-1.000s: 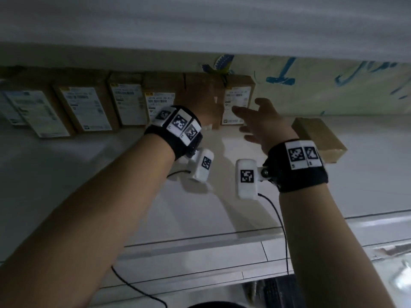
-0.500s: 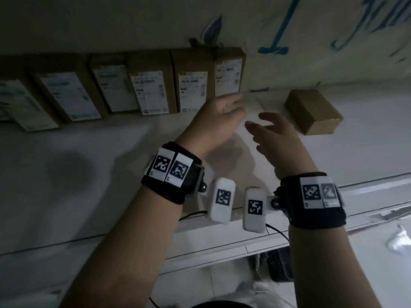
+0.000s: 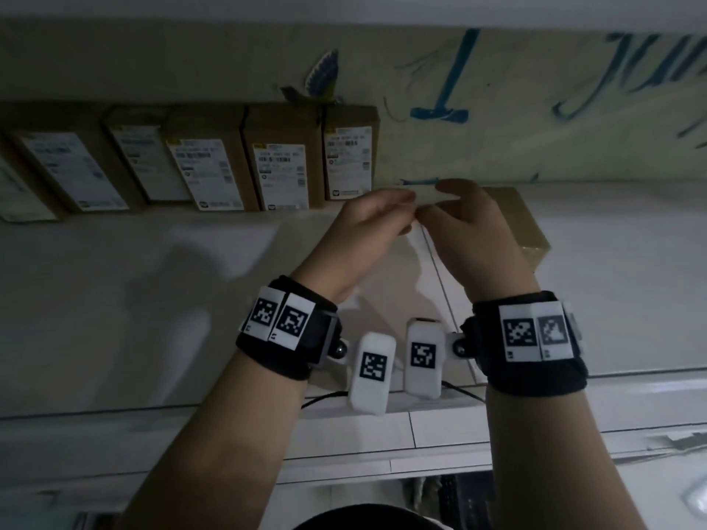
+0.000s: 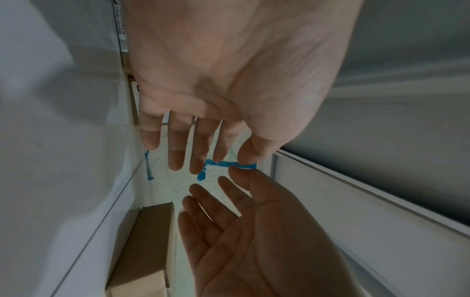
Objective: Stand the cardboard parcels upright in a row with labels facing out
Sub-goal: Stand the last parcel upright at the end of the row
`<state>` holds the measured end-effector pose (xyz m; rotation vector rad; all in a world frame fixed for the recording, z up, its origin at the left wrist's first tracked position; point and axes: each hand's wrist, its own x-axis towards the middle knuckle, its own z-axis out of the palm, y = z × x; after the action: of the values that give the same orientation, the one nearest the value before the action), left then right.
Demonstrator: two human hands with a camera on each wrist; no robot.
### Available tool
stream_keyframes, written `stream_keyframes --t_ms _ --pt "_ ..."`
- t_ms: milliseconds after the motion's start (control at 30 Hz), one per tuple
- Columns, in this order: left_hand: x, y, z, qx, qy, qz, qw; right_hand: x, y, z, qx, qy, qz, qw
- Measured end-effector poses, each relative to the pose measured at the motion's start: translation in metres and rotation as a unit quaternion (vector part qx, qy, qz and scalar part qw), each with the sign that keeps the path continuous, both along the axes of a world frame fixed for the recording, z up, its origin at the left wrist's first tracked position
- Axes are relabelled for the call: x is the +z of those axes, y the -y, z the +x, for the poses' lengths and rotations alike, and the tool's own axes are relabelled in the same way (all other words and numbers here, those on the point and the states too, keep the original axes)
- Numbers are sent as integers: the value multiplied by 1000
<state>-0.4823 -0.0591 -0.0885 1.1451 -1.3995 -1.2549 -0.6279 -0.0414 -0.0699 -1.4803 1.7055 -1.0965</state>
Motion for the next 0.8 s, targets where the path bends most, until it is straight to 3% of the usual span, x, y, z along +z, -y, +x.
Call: stream_keyframes --t_ms 100,300,467,667,800 --pt "-3 0 -14 -11 23 -1 1000 -1 12 -19 -17 -26 7 1000" --pt "-11 -5 -14 -38 103 -16 994 -21 30 -40 -49 -165 58 983" --pt "-11 -10 -9 -26 96 -14 995 -31 20 -30 -68 -242 102 962" --pt "-17 -17 6 -15 85 5 996 -21 4 -20 -46 -149 32 987" --pt "-18 -20 18 11 71 11 997 -29 -7 -12 -50 -193 55 978"
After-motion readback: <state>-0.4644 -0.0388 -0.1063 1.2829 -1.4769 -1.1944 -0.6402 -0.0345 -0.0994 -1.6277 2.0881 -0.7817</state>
